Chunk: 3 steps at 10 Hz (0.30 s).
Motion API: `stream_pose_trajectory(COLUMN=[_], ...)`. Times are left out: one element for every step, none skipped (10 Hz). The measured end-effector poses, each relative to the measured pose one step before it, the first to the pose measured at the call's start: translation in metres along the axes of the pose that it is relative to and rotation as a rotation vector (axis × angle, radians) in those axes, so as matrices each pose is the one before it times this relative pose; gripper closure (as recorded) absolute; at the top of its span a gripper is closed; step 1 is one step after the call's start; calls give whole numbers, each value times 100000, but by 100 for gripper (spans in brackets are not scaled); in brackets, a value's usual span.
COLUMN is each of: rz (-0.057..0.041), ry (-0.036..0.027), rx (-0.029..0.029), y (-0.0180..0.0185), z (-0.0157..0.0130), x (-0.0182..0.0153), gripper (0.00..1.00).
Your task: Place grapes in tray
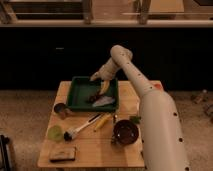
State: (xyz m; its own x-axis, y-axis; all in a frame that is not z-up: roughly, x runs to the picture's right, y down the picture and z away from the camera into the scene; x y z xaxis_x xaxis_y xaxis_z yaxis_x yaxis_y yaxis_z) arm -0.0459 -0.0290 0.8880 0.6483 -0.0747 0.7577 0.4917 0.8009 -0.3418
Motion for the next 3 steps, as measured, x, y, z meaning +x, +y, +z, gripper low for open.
stream_pose_trajectory(rz=[53, -168, -214], ry=[-508, -393, -326], rx=[374, 249, 233], y=[56, 68, -7], z=[-136, -74, -37], x=[-13, 25, -42], gripper=[20, 20, 20])
